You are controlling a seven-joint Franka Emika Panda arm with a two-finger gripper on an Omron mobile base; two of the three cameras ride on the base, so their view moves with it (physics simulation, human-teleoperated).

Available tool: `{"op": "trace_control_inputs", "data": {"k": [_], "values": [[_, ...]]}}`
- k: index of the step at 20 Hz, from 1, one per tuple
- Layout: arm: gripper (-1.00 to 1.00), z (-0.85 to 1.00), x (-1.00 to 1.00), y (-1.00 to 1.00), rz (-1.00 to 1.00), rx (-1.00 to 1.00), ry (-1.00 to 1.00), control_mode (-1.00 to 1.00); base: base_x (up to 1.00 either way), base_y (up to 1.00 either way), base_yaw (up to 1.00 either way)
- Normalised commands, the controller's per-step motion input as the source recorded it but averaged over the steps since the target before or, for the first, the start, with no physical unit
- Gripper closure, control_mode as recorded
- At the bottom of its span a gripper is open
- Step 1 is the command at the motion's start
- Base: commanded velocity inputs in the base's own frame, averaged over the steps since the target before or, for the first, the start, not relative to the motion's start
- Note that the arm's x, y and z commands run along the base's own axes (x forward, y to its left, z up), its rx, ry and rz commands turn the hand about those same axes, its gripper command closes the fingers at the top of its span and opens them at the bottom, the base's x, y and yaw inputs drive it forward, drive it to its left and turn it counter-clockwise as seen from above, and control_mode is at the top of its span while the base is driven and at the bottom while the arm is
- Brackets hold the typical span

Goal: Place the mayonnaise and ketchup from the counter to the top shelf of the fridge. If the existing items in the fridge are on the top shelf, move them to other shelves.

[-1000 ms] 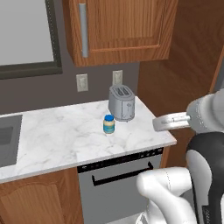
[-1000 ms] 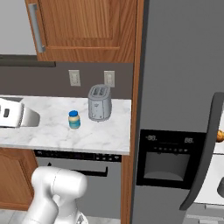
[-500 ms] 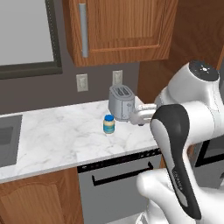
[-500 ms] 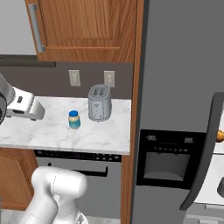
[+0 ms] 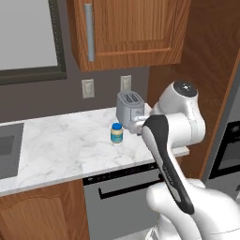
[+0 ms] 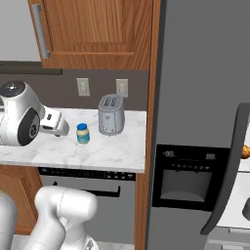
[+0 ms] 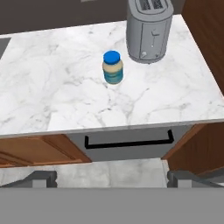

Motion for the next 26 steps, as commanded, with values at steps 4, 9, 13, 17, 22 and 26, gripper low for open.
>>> {"op": "trace_control_inputs", "data": {"k": [4,9,13,17,22,26], "values": [[-1.00,-0.29,0.93,0.00,0.00,0.00,0.00,-1.00,0.00,0.00,0.00],[-1.00,-0.14,0.81,0.00,0.00,0.00,0.00,-1.00,0.00,0.00,0.00],[-1.00,-0.14,0.67,0.00,0.00,0.00,0.04,-1.00,0.00,0.00,0.00],[-1.00,-0.28,0.44,0.07,0.00,0.00,0.07,-1.00,0.00,0.00,0.00],[-1.00,-0.36,0.30,0.13,0.00,0.00,0.07,-1.00,0.00,0.00,0.00],[-1.00,-0.31,0.34,0.20,0.00,-0.02,0.01,-1.00,0.00,0.00,0.00]]}}
